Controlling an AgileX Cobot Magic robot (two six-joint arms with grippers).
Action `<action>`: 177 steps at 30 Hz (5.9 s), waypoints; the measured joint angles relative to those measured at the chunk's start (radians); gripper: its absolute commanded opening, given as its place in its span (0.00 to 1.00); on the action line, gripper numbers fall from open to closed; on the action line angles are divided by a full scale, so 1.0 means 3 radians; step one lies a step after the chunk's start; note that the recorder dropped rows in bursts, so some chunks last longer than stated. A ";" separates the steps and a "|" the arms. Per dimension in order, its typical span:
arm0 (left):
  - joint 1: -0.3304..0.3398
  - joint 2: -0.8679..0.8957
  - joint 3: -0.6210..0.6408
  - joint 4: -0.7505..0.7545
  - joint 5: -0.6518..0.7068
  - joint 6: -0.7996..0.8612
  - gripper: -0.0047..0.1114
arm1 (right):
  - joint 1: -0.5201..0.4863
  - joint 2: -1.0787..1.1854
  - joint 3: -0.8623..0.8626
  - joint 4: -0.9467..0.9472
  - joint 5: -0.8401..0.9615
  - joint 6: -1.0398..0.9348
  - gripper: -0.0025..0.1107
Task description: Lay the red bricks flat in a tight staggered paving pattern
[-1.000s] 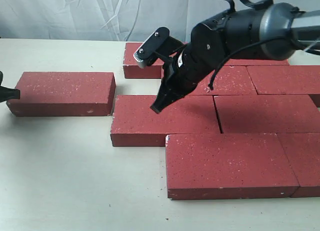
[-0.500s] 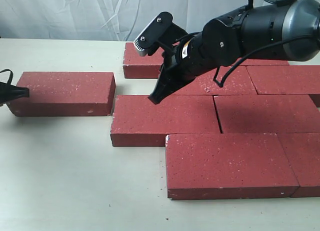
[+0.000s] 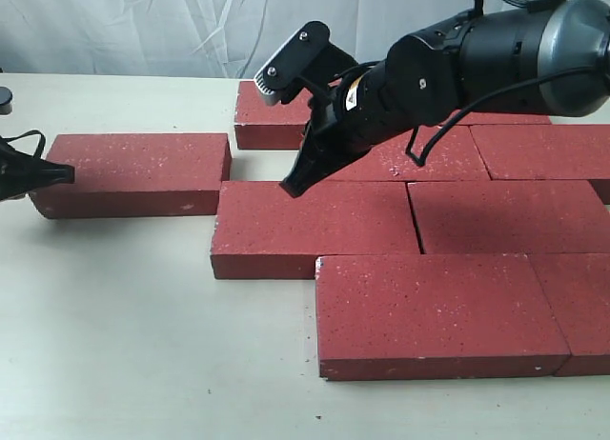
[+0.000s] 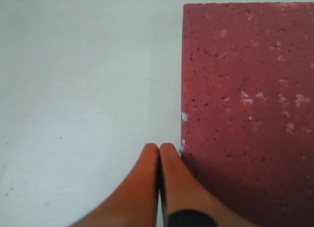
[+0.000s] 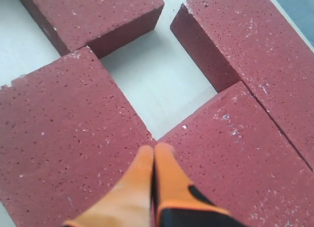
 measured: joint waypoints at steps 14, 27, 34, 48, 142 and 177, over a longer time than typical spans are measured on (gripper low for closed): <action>-0.0118 0.0000 -0.0005 0.0048 -0.0253 0.0000 0.04 | 0.0037 0.0110 0.0005 0.0259 -0.0186 -0.0006 0.01; 0.0091 0.0000 -0.0005 0.0088 0.0035 -0.0013 0.04 | 0.0461 0.1484 -0.2369 0.0615 0.1550 -0.0176 0.01; 0.0091 0.0000 -0.0005 0.0086 -0.0129 -0.0018 0.04 | 0.0487 0.2202 -0.3086 0.0688 0.1813 -0.0235 0.01; 0.0091 0.0328 -0.0204 0.0086 -0.0183 -0.0158 0.04 | 0.0490 0.2263 -0.3113 0.0608 0.1669 -0.0253 0.01; -0.0217 0.0467 -0.0423 0.0204 -0.0453 -0.0191 0.04 | -0.0317 -0.0085 -0.0030 -0.0657 0.0306 0.0673 0.01; -0.0900 0.0473 -0.0467 0.0347 -0.0507 -0.0191 0.04 | -0.0358 -0.0288 -0.0015 -0.0497 0.0268 0.0673 0.01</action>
